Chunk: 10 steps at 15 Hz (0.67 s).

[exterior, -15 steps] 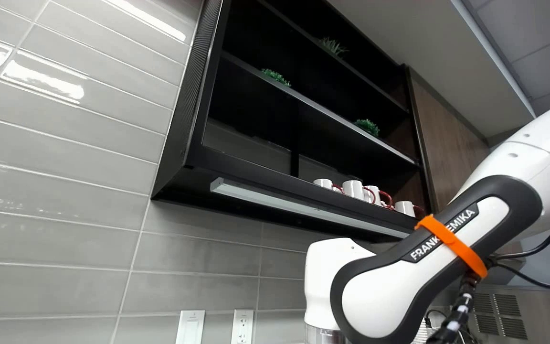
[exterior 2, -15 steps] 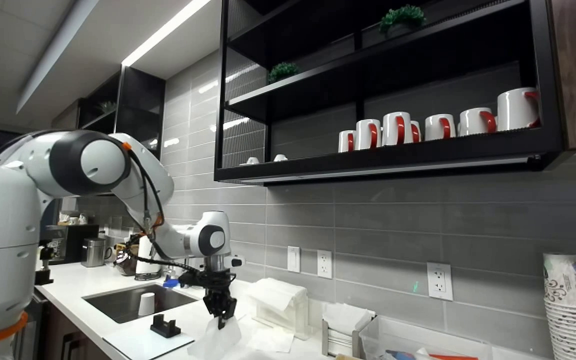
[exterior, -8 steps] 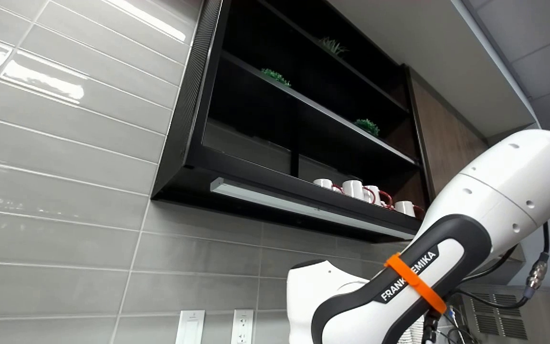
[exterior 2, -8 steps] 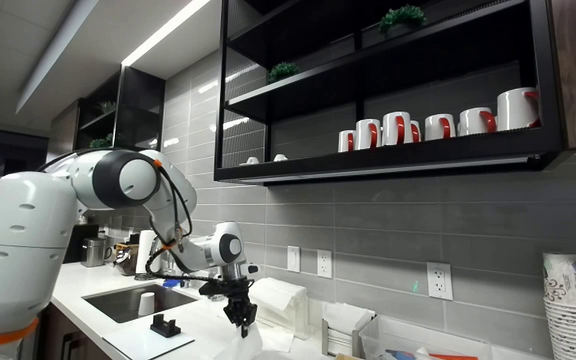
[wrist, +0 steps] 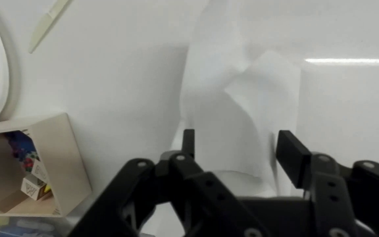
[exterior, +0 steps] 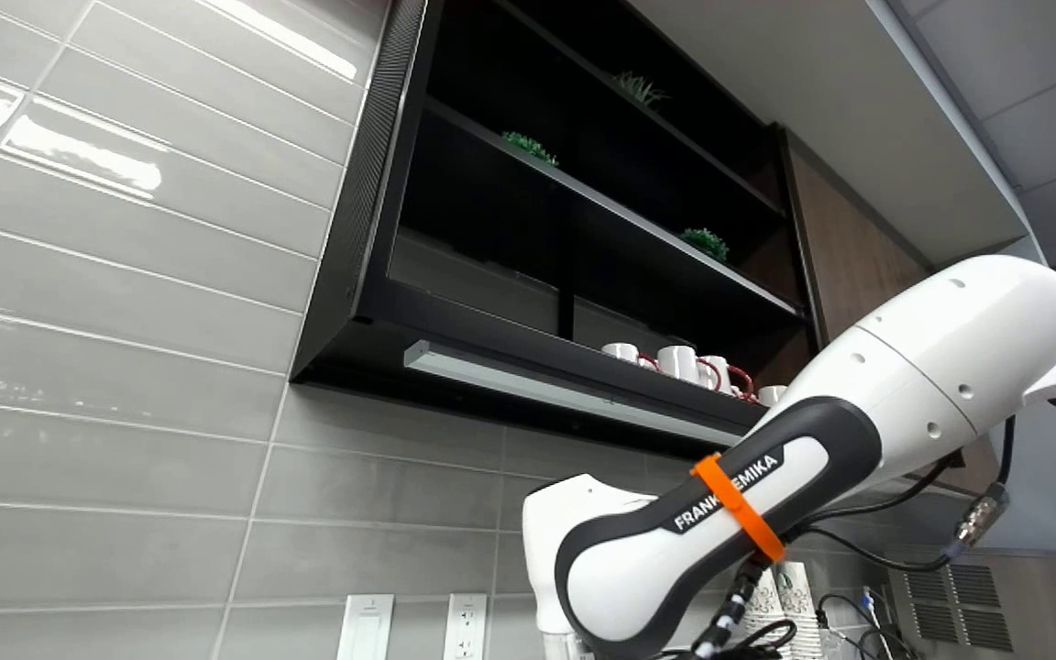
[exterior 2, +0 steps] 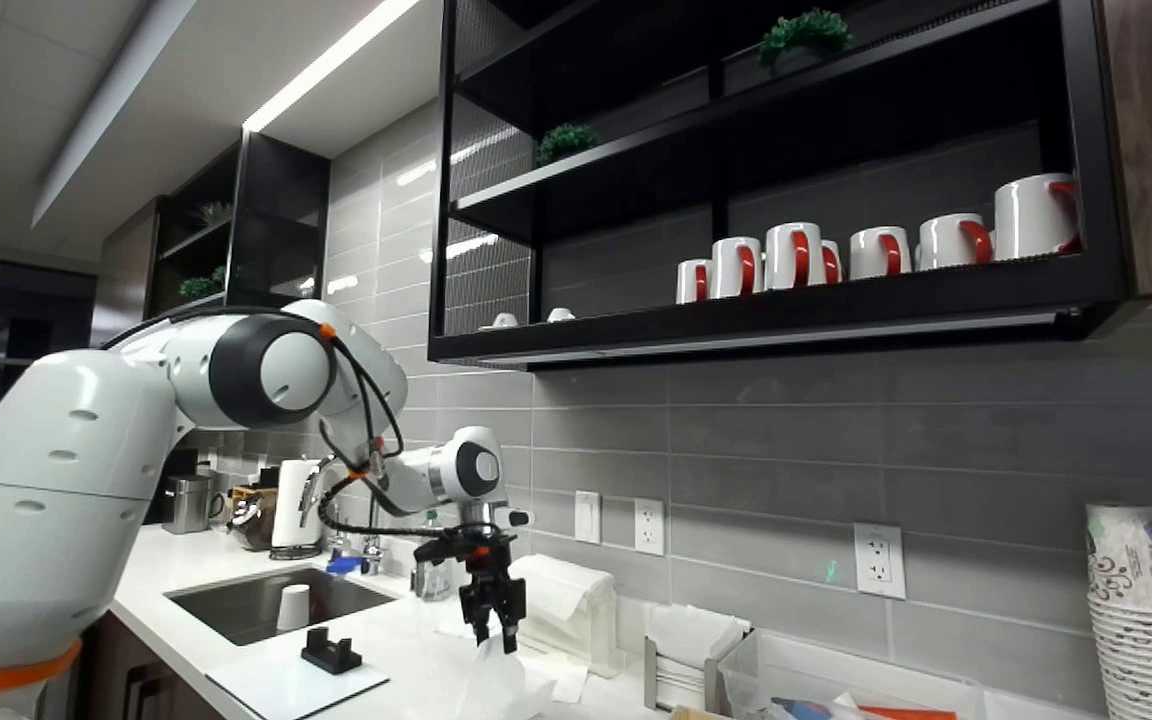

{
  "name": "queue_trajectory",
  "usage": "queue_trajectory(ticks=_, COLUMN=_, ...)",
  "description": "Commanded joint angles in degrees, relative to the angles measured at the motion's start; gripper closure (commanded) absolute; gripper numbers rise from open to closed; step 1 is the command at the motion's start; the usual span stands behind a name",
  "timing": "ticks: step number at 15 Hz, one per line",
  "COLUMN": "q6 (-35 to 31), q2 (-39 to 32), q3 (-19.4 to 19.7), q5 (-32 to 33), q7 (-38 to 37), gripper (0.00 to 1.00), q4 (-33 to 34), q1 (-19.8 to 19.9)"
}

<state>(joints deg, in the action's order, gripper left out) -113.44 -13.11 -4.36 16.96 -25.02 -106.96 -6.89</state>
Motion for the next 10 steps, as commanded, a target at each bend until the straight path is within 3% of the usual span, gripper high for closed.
queue_trajectory(ticks=1, q6=12.9, q2=0.9, q3=0.8, q5=-4.9, q7=-1.3, gripper=0.01, q4=6.3, q1=-0.4)
queue_trajectory(ticks=4, q6=22.5, q2=1.8, q3=1.2, q5=-8.5, q7=-1.9, gripper=0.0, q4=9.7, q1=0.4)
queue_trajectory(ticks=10, q6=34.2, q2=9.5, q3=3.3, q5=-24.6, q7=7.1, gripper=0.0, q4=8.3, q1=5.0)
